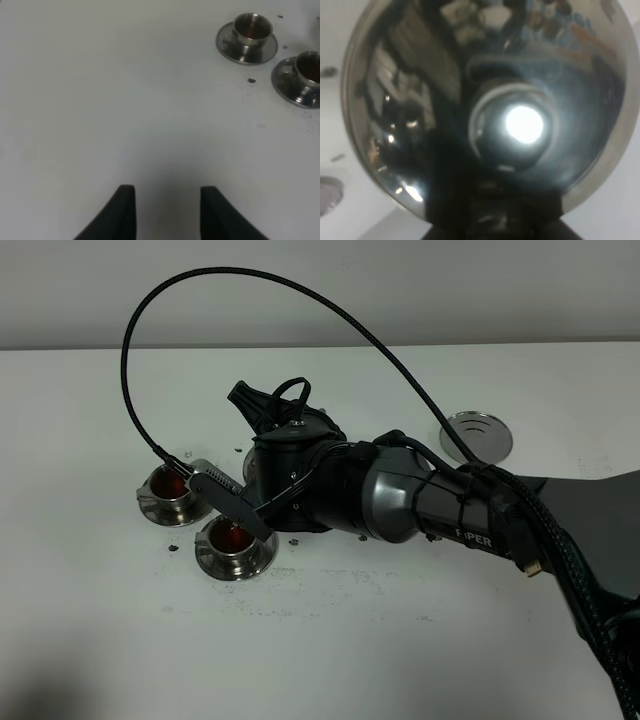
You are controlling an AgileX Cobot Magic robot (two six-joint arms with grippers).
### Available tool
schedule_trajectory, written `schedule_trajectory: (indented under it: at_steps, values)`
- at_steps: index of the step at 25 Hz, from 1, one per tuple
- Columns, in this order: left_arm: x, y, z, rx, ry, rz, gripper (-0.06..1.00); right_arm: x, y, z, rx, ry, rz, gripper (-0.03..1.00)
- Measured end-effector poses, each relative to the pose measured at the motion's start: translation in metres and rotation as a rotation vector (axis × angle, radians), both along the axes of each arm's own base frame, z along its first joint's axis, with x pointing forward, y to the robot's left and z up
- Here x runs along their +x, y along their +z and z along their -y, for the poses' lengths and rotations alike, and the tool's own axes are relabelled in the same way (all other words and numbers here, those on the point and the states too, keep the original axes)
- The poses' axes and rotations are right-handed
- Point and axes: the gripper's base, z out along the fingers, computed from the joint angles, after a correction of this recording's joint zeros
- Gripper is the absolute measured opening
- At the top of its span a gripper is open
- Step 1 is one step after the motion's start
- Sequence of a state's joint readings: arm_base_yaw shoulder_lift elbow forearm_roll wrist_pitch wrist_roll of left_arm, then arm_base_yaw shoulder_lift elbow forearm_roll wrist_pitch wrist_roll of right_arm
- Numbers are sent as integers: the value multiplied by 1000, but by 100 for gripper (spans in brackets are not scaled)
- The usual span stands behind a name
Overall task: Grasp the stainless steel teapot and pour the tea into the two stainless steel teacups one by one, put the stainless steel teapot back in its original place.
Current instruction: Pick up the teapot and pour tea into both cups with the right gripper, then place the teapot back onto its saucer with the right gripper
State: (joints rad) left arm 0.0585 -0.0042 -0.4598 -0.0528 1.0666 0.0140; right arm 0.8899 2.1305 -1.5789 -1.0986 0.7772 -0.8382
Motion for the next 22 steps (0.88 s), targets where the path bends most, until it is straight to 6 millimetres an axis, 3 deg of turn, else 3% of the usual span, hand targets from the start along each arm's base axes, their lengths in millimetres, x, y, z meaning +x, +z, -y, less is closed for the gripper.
schedule_trajectory:
  at_steps: [7,15,22]
  values:
    - [0,0,0,0,0,0,36,7,5,13,111,-115,-65,18]
    - [0,0,0,0,0,0,36,14,50,37,395,-357,-194,18]
    - [0,0,0,0,0,0,36,0,87,67,687,-653,-405,18]
